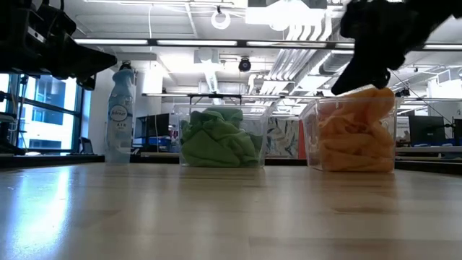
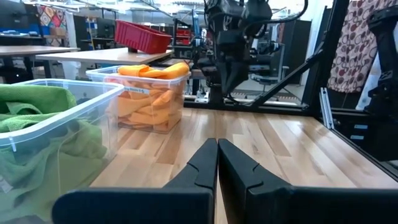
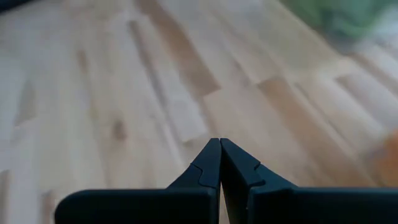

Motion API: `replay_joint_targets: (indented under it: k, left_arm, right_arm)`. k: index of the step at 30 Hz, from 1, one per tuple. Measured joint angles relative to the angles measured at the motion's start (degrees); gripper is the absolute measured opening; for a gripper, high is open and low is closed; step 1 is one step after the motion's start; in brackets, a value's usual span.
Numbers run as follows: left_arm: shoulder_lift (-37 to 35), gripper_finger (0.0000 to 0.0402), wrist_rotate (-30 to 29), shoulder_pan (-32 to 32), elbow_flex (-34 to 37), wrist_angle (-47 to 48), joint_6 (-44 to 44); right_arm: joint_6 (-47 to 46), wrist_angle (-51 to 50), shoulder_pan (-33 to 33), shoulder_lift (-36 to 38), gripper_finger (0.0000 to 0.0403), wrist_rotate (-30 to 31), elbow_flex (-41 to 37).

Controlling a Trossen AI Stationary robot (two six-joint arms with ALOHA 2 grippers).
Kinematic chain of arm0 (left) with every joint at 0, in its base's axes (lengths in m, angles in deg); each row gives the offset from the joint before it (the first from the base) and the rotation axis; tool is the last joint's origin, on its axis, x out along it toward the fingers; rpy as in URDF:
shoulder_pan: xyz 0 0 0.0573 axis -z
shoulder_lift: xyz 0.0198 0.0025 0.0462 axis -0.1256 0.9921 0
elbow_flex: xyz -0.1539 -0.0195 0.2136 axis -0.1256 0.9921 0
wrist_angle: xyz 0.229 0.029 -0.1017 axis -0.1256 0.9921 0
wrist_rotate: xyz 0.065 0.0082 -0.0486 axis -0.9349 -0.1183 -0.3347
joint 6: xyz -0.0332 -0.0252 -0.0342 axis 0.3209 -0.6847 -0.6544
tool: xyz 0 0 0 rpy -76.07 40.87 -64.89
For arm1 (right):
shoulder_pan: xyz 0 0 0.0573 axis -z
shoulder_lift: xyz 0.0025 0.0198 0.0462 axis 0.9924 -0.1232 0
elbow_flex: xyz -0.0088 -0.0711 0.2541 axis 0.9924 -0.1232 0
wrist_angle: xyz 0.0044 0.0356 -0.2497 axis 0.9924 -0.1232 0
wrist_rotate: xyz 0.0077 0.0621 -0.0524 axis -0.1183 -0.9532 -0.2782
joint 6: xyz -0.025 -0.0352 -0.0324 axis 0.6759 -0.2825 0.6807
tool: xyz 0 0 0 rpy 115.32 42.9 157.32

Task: Sort microfiber towel by color & place in baskets
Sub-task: Return to Home Position

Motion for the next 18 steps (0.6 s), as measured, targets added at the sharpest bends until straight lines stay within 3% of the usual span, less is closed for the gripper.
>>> replay_joint_targets:
  k: [10, 18]
  left_arm:
    - [0.00, 0.0000, 0.02, 0.00, 0.00, 0.00, 0.00]
    - [0.00, 0.0000, 0.02, 0.00, 0.00, -0.01, 0.00]
  right_arm:
    - [9.32, 19.29, 4.66, 16.66, 0.0000, -12.29, -17.64]
    - [17.40, 22.12, 9.07, 28.57, 0.0000, -16.33, -24.85]
